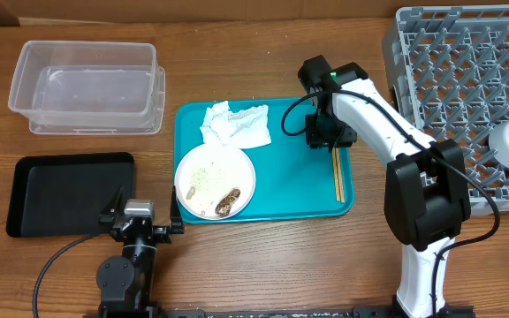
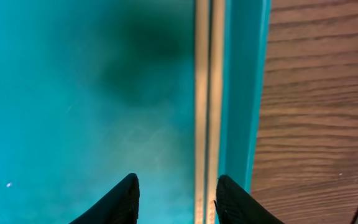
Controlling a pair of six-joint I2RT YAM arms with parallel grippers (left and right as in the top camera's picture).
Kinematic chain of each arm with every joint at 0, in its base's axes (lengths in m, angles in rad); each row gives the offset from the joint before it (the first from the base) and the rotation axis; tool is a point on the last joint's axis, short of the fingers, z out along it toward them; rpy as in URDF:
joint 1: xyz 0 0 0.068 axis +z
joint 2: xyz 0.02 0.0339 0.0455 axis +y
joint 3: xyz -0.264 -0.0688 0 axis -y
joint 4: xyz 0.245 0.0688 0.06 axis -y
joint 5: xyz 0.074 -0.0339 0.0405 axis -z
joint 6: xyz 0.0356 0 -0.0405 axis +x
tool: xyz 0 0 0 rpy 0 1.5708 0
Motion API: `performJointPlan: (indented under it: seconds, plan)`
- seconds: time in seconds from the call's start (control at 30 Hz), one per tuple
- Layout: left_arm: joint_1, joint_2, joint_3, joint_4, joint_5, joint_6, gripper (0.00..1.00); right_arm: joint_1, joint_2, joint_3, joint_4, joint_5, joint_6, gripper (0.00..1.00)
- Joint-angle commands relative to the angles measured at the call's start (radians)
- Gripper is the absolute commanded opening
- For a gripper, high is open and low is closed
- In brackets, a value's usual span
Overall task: Sort waste into correct bins and load items into the dishwasher
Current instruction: 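Move the right gripper over the wooden chopsticks on the tray, then lower the right gripper around the chopsticks and close on them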
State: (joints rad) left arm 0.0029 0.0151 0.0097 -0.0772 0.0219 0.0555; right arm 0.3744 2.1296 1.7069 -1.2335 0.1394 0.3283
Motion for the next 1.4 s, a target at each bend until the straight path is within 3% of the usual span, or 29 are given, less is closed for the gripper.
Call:
performJointPlan:
  seconds: [0.0, 0.53, 1.37]
  plan:
    - [0.008, -0.009, -0.005, 0.0, 0.004, 0.009, 1.0, -0.005, 0.027, -0.002, 0.009, 0.016, 0.016, 0.42]
    - [0.008, -0.009, -0.005, 0.0, 0.004, 0.009, 1.0, -0.013, 0.031, -0.08, 0.13, -0.005, -0.022, 0.4]
    - [0.008, -0.009, -0.005, 0.0, 0.004, 0.009, 1.0, -0.017, 0.035, -0.085, 0.181, -0.009, -0.041, 0.4]
